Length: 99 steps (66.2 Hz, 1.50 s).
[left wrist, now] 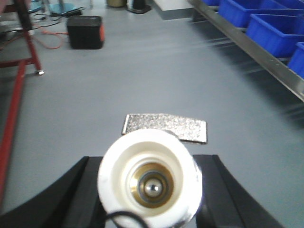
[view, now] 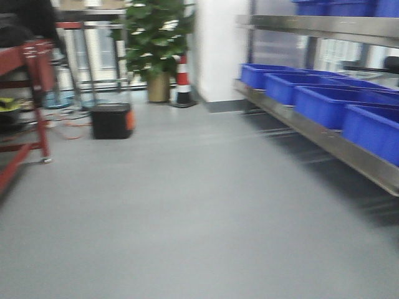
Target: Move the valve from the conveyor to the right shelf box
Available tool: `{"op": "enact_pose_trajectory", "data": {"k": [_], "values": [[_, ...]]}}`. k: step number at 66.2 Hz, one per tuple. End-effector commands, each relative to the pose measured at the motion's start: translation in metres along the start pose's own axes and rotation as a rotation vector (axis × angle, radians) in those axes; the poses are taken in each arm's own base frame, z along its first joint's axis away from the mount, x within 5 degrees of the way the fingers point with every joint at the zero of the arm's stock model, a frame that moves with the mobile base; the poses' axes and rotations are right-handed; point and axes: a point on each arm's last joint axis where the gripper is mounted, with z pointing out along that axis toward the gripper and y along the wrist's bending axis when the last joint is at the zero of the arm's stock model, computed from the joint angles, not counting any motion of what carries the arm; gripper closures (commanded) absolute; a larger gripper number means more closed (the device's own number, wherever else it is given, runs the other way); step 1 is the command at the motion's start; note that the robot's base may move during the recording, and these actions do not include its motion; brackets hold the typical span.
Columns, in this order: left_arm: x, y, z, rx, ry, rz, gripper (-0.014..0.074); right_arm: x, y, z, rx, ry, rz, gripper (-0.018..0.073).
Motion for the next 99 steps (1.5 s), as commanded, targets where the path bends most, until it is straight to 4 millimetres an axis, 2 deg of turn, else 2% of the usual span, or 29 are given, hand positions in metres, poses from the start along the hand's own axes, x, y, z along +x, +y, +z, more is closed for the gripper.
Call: {"op": "enact_pose_trajectory", "data": {"k": [1,99], "values": [[-0.0088,-0.0014,-0.0054,0.013,-0.076,-0.011,0.0708,-0.0099,-0.0011,-0.0073,0.019,-0.095,-0.006,0.0713],[-0.0088,-0.0014,-0.0054,0.013,-0.076,-0.011,0.0708,-0.0099,-0.0011,-0.0073,0.019,-0.095,-0.006,0.0713]]}}
